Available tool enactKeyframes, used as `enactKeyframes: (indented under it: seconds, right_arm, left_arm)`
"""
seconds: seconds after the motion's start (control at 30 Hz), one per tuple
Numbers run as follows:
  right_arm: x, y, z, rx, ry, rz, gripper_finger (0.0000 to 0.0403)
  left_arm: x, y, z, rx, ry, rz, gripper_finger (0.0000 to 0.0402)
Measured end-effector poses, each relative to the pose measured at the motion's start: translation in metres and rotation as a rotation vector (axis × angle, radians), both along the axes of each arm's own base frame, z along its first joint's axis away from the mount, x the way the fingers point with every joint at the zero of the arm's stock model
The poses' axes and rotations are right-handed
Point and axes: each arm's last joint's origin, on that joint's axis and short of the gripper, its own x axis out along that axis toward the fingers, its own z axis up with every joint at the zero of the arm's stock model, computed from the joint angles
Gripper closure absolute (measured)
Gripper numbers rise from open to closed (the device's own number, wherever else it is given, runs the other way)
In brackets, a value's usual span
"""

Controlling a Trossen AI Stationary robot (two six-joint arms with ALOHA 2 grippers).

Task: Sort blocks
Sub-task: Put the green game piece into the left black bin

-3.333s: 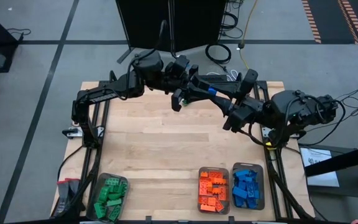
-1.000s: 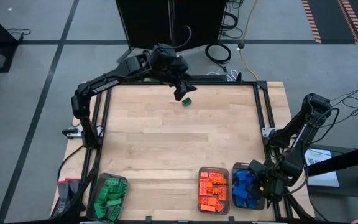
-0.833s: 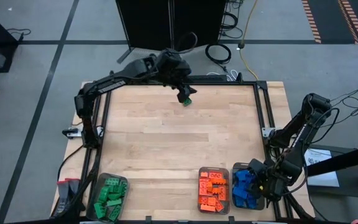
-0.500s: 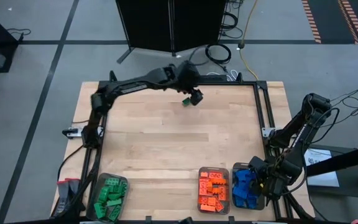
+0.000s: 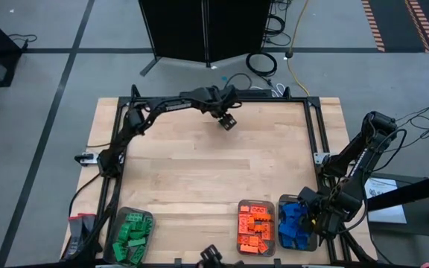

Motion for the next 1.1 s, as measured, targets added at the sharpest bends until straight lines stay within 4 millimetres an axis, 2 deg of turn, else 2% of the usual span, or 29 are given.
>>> enactKeyframes:
  seconds: [0.17,0.33,0.6,0.7,0.87,1.1]
  right_arm:
    - [-0.002,-0.003,0.0,-0.031,0.017,0.004,0.0085]
    - [-0.003,-0.005,-0.001,-0.053,0.029,0.011,0.0085]
    - [-0.003,-0.005,-0.001,-0.055,0.03,0.013,0.0085]
    - [-0.003,-0.005,-0.001,-0.054,0.029,0.013,0.0085]
    - [-0.002,-0.004,0.0,-0.047,0.026,0.012,0.0085]
    - [-0.002,-0.004,0.0,-0.043,0.024,0.011,0.0085]
  left_arm:
    - [-0.009,0.018,0.001,-0.028,-0.015,0.029,0.0144]
    - [-0.014,0.025,0.001,-0.084,-0.036,0.024,0.0144]
    - [-0.008,0.017,0.0,-0.085,-0.04,-0.046,0.0144]
    - [-0.006,0.016,-0.008,-0.084,-0.018,-0.053,0.0144]
    - [-0.004,0.015,-0.037,-0.143,0.056,-0.043,0.0144]
    - [-0.003,0.013,-0.037,-0.107,0.075,-0.057,0.0144]
